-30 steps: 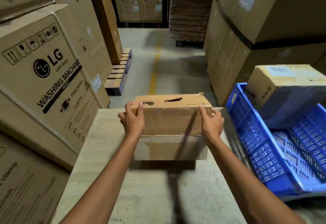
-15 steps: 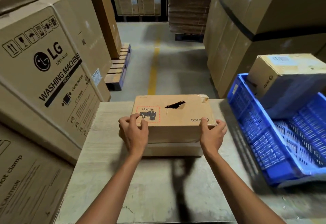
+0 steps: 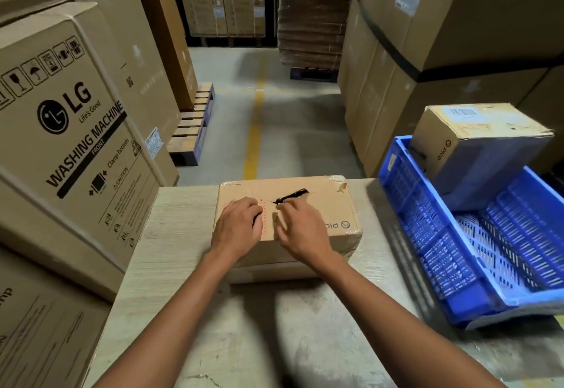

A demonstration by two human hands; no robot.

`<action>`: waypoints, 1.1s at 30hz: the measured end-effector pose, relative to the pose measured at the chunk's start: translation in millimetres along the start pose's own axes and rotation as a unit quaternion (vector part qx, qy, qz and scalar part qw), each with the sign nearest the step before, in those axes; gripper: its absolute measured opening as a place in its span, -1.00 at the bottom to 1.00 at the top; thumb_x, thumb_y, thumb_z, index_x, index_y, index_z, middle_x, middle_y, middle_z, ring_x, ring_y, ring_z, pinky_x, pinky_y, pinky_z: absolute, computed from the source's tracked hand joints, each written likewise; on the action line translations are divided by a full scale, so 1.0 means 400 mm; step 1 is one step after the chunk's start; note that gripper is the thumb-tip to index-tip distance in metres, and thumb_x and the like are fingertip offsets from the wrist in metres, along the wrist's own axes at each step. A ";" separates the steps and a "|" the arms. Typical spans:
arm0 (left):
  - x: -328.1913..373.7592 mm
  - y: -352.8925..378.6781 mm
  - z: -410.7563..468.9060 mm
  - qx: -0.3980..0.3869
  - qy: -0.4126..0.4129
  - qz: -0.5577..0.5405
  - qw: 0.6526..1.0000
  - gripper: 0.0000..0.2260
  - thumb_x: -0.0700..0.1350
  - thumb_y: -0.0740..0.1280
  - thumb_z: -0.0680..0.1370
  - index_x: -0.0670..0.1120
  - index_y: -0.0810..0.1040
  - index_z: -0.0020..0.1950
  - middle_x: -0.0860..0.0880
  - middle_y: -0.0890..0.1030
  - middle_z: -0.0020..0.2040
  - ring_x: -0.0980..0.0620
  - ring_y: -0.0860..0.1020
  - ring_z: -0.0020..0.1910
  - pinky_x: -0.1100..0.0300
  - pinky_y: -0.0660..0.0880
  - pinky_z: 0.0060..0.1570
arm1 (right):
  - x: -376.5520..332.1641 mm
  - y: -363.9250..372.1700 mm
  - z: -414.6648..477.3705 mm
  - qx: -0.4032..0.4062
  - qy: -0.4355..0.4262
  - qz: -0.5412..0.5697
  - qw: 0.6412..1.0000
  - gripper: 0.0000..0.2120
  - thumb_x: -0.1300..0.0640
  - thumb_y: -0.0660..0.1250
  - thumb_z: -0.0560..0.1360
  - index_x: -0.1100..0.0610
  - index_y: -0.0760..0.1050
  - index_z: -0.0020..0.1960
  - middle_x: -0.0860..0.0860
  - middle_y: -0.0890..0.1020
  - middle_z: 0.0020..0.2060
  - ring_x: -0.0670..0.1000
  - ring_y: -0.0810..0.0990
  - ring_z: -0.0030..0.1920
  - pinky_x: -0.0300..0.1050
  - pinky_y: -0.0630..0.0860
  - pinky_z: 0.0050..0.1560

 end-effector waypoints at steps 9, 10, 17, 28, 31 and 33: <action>-0.002 0.049 0.029 -0.125 -0.007 0.103 0.987 -0.71 -0.11 0.19 0.58 -0.05 0.60 0.24 0.04 0.54 0.23 -0.02 0.40 0.26 0.04 0.32 0.29 | -0.022 0.111 0.038 -0.150 -0.004 -0.126 0.981 -0.30 -0.25 -0.28 0.46 0.06 0.45 0.23 0.08 0.60 0.17 0.17 0.49 0.17 0.13 0.27 0.15; -0.004 0.048 0.038 -0.136 -0.007 0.103 0.985 -0.72 -0.12 0.19 0.58 -0.04 0.60 0.22 0.04 0.54 0.21 -0.02 0.40 0.25 0.04 0.32 0.27 | -0.022 0.111 0.043 -0.156 -0.004 -0.125 0.980 -0.32 -0.25 -0.27 0.46 0.06 0.45 0.21 0.08 0.60 0.16 0.17 0.49 0.16 0.13 0.28 0.14; -0.077 0.015 0.011 -0.062 -0.167 0.068 0.982 -0.56 0.02 0.22 0.62 -0.06 0.38 0.49 -0.13 0.32 0.51 -0.14 0.23 0.52 -0.17 0.19 0.44 | -0.085 0.068 0.047 -0.052 -0.050 -0.095 0.993 -0.66 -0.09 0.10 0.56 0.08 0.52 0.12 0.12 0.50 0.13 0.18 0.48 0.16 0.15 0.43 0.10; -0.072 0.047 0.057 -0.159 -0.144 0.168 0.962 -0.56 0.04 0.08 0.68 -0.04 0.31 0.54 -0.17 0.21 0.58 -0.16 0.12 0.57 -0.12 0.05 0.54 | -0.043 0.139 0.080 -0.282 -0.046 -0.093 0.954 -0.46 -0.14 -0.03 0.68 0.03 0.14 0.61 0.11 0.05 0.62 0.17 -0.02 0.61 0.27 0.08 0.53; -0.035 0.064 0.071 -0.152 -0.095 0.112 0.977 -0.62 -0.04 0.12 0.68 -0.05 0.38 0.49 -0.11 0.19 0.60 -0.10 0.08 0.60 -0.10 0.04 0.55 | -0.015 0.067 0.101 -0.186 -0.036 -0.099 0.977 -0.42 -0.27 0.01 0.56 0.03 0.37 0.43 0.12 0.37 0.43 0.15 0.29 0.48 0.26 0.25 0.37; 0.009 0.090 0.078 -0.172 -0.053 0.069 0.981 -0.59 -0.10 0.11 0.69 -0.02 0.29 0.55 -0.05 0.10 0.63 -0.06 0.01 0.62 -0.10 0.01 0.56 | 0.045 0.047 0.092 -0.176 0.012 -0.121 0.977 -0.20 -0.42 -0.14 0.42 0.00 0.29 0.49 0.17 0.28 0.51 0.18 0.21 0.53 0.32 0.18 0.41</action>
Point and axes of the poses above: each hand's wrist, its own z-axis towards the middle knuckle, its own y-axis out of the palm, x = y × z, the point moved 9 cm from there along z, towards the middle knuckle
